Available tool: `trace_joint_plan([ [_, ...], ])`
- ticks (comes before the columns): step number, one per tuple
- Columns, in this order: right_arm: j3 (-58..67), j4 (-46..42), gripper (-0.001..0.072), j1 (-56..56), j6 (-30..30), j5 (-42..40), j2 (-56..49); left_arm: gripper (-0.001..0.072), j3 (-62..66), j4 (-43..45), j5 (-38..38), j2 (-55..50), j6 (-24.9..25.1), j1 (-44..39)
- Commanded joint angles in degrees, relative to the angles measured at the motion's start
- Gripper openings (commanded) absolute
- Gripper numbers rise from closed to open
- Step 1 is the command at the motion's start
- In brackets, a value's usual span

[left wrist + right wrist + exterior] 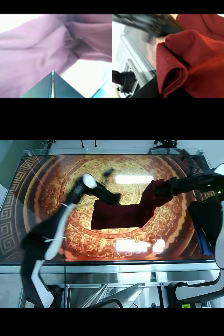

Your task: Fold the shirts.

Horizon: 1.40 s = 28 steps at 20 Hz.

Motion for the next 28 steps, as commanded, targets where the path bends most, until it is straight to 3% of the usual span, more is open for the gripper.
trace_joint_plan([
  [1, -0.92, -1.09, 0.0022, 9.60, 0.66, -10.88, -1.64, 0.0010, -0.04, -0.48, -7.06, 10.95, 1.05, 10.51],
  [5, -1.07, -1.09, 0.0036, 26.99, 0.42, -29.11, -9.55, 0.0010, -0.04, -0.46, -10.05, 20.11, 2.43, 18.75],
  [7, -1.05, -1.05, 0.0328, 34.82, 0.37, -39.80, -15.26, 0.0010, -0.04, -0.44, -12.07, 22.71, 3.78, 21.22],
  [9, -0.72, -0.72, 0.0330, 38.66, -1.14, -46.40, -18.67, 0.0010, -0.04, -0.44, -13.11, 24.61, 4.48, 22.91],
  [11, 0.28, -1.22, 0.0502, 37.48, -1.14, -44.85, -17.92, 0.0010, -0.04, -0.46, -13.03, 25.62, 4.98, 24.20],
  [15, 0.48, -2.71, 0.0502, 27.34, 0.72, -35.91, -9.55, 0.0010, -0.04, -0.48, -13.60, 25.62, 6.01, 25.14],
  [17, 0.46, -10.25, 0.0510, 20.20, 7.48, -29.42, -5.66, 0.0010, -0.04, -0.44, -13.62, 25.59, 6.19, 25.14],
  [19, 0.26, -18.93, 0.0694, 12.81, 15.67, -21.88, -4.20, 0.0010, -0.07, -0.42, -13.66, 25.59, 6.32, 25.14],
  [22, -5.18, -22.73, 0.0694, 5.14, 17.35, -18.32, -4.39, 0.0010, -0.07, -0.42, -13.66, 25.59, 6.40, 25.14],
  [25, -10.78, -22.69, 0.0694, 3.15, 14.78, -18.51, -7.34, 0.0010, -0.04, -0.42, -13.66, 25.59, 6.40, 25.14],
  [28, -12.09, -14.45, 0.0694, 3.26, 9.22, -18.49, -12.81, 0.0010, -0.04, -0.42, -14.34, 25.57, 6.40, 25.14],
])
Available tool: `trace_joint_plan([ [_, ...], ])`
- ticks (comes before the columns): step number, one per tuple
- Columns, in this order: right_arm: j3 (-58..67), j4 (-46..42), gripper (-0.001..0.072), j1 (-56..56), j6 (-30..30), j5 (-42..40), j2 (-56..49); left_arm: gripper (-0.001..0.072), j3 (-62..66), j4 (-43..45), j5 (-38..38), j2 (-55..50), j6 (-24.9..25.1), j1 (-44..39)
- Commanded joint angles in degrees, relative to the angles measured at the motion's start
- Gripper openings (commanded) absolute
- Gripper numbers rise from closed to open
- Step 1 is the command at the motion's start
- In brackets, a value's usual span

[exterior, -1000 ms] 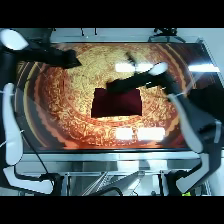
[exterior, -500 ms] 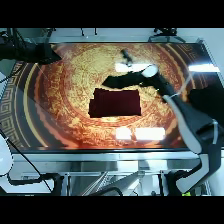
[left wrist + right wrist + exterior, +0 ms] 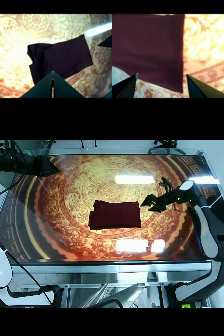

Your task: Fold the shirts.

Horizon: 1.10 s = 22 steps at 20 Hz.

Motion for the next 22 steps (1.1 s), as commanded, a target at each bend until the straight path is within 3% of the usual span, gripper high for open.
trace_joint_plan([
  [1, -2.23, 9.38, 0.0694, -1.29, -6.49, 1.20, -5.51, 0.0010, -0.02, 0.02, -0.76, 0.04, 0.07, 0.04],
  [3, -2.23, 14.73, 0.0694, -0.83, -9.29, 0.85, -8.72, 0.0010, -0.02, 0.04, -1.42, 0.02, 0.07, 0.04],
  [11, -2.21, 15.06, 0.0687, 3.74, -13.25, -2.10, -13.09, 0.0010, 0.00, -0.04, -1.68, 0.04, 0.02, -0.09],
  [12, -2.21, 16.61, 0.0515, 4.22, -14.82, -2.01, -13.09, 0.0011, 0.00, -0.04, -1.70, 0.04, 0.00, -0.09],
  [13, -2.19, 19.56, 0.0182, 4.48, -17.33, -1.75, -13.07, 0.0010, 0.00, -0.02, -1.70, 0.04, 0.00, -0.07],
  [14, -2.12, 23.41, 0.0086, 4.52, -18.93, -1.14, -12.98, 0.0010, 0.00, -0.04, -1.79, 0.04, -0.02, -0.09],
  [16, -0.70, 29.31, 0.0022, 4.52, -21.73, 0.81, -12.07, 0.0010, 0.00, -0.02, -2.16, 0.04, -0.02, -0.07],
  [19, 6.16, 29.75, 0.0020, 2.99, -21.44, 0.44, -7.56, 0.0010, 0.00, -0.04, -2.38, 0.04, -0.02, -0.09],
  [22, 19.61, 29.14, 0.0019, -6.21, -11.82, -1.55, -5.07, 0.0010, -0.02, -0.02, -2.38, 0.04, -0.46, -0.07],
])
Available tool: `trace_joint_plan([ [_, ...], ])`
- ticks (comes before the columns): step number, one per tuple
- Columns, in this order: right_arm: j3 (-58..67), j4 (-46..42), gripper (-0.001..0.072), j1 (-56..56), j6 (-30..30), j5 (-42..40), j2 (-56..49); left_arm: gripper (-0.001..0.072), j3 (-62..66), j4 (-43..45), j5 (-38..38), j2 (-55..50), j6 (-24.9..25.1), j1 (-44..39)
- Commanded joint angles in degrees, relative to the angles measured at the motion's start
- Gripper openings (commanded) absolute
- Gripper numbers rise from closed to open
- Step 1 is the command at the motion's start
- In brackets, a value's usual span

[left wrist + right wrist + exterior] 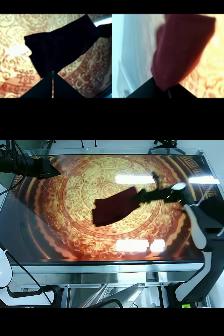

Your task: Fold the shirts.

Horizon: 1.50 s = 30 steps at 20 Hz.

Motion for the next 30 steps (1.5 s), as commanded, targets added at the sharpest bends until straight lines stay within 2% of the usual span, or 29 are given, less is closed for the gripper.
trace_joint_plan([
  [1, 14.75, -0.33, 0.0019, -10.38, 12.79, -1.40, 2.60, 0.0010, 0.00, -0.02, -0.09, 0.02, -0.42, 0.00],
  [4, 24.92, -9.77, 0.0020, -22.60, 26.97, 1.01, 4.76, 0.0010, 0.00, -0.02, -0.90, 0.02, -1.03, 0.00],
  [6, 24.28, -15.50, 0.0019, -31.01, 35.23, 3.32, 7.85, 0.0010, 0.00, -0.02, -1.77, 0.02, -1.01, -0.02],
  [9, 21.92, -20.20, 0.0020, -41.64, 44.33, 13.81, 10.03, 0.0010, 0.00, 0.00, -2.58, 0.02, -0.94, 0.00],
  [12, 21.62, -28.26, 0.0019, -48.83, 46.80, 21.77, 12.57, 0.0010, 0.00, 0.00, -3.04, 0.02, -0.37, 0.00],
  [16, 21.62, -30.99, 0.0020, -57.40, 47.28, 29.49, 14.03, 0.0010, 0.00, 0.02, -3.04, 0.02, -0.24, 0.00],
  [18, 21.24, -37.00, 0.0020, -59.06, 47.21, 33.53, 14.05, 0.0010, 0.00, 0.00, -3.04, 0.02, -0.09, 0.00],
  [23, 14.82, -46.80, 0.0025, -58.97, 46.93, 33.38, 16.00, 0.0010, 0.00, -0.02, -3.65, 0.00, -0.09, -0.02],
  [24, 13.31, -48.39, 0.0197, -58.97, 46.58, 33.38, 16.13, 0.0010, 0.00, 0.00, -4.02, 0.02, -0.09, 0.00],
  [25, 11.85, -50.36, 0.0569, -58.97, 46.56, 33.40, 16.26, 0.0011, 0.00, 0.00, -4.33, 0.02, -0.09, 0.00],
  [26, 10.38, -51.58, 0.0694, -58.97, 46.18, 33.38, 16.41, 0.0010, 0.00, 0.00, -4.46, 0.02, -0.09, 0.00],
  [30, 9.14, -51.58, 0.0694, -58.97, 46.18, 33.29, 15.98, 0.0010, 0.00, 0.00, -4.44, 0.02, -0.11, 0.00],
])
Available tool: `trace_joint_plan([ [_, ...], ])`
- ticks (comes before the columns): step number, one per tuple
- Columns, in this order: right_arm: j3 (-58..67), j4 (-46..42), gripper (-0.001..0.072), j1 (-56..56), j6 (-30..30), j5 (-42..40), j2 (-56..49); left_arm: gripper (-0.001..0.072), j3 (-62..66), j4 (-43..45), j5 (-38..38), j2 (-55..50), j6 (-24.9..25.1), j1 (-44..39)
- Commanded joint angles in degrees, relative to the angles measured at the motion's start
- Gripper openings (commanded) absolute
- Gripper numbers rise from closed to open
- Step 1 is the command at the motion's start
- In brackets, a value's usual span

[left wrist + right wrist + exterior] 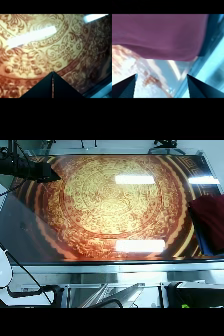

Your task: Fold the shirts.

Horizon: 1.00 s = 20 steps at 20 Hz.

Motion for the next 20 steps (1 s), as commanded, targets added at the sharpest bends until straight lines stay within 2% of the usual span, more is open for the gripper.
trace_joint_plan([
  [1, -1.36, -1.53, 0.0694, -0.07, -0.33, 0.07, -0.20, 0.0010, 0.00, 0.00, -0.15, 0.02, -0.11, 0.00],
  [2, -1.36, 0.63, 0.0694, -0.04, -0.33, -0.31, -0.22, 0.0011, 0.00, 0.00, -0.13, 0.02, -0.07, -0.02],
  [3, -1.36, 5.31, 0.0633, -0.02, -0.85, -1.25, -0.26, 0.0010, 0.00, -0.07, -0.20, 0.02, 0.48, -0.02],
  [4, -1.36, 11.26, 0.0285, 0.00, -2.23, -2.08, -0.31, 0.0010, 0.00, -0.15, -0.22, 0.02, 1.66, -0.02],
  [5, -1.38, 17.51, 0.0038, 0.42, -2.54, -2.86, -0.33, 0.0010, 0.00, -0.15, -0.20, 0.04, 1.81, -0.02],
  [7, -1.38, 22.80, 0.0021, 4.15, -2.97, -3.15, -0.24, 0.0010, 0.00, -0.17, -0.94, 0.09, 1.81, -0.04],
  [9, -2.19, 20.61, 0.0021, 11.82, -5.73, -3.48, 0.92, 0.0010, -0.17, -0.11, -4.00, 0.09, 1.70, -1.38],
  [11, -7.04, 16.63, 0.0019, 22.38, -8.31, -7.80, 4.57, 0.0010, -6.16, -0.02, -4.92, 3.21, 1.68, -4.22],
  [15, -34.42, 14.62, 0.0019, 48.37, -12.90, -24.33, 21.14, 0.0010, -36.70, 0.04, 4.39, 18.36, 2.71, -12.41],
  [17, -51.25, 14.62, 0.0021, 60.17, -12.74, -31.54, 30.25, 0.0010, -54.05, 0.00, 8.44, 26.69, 2.69, -16.31],
  [20, -67.19, 15.04, 0.0022, 69.44, -11.13, -40.70, 37.00, 0.0010, -73.20, -0.04, 13.33, 35.50, 0.46, -20.00],
])
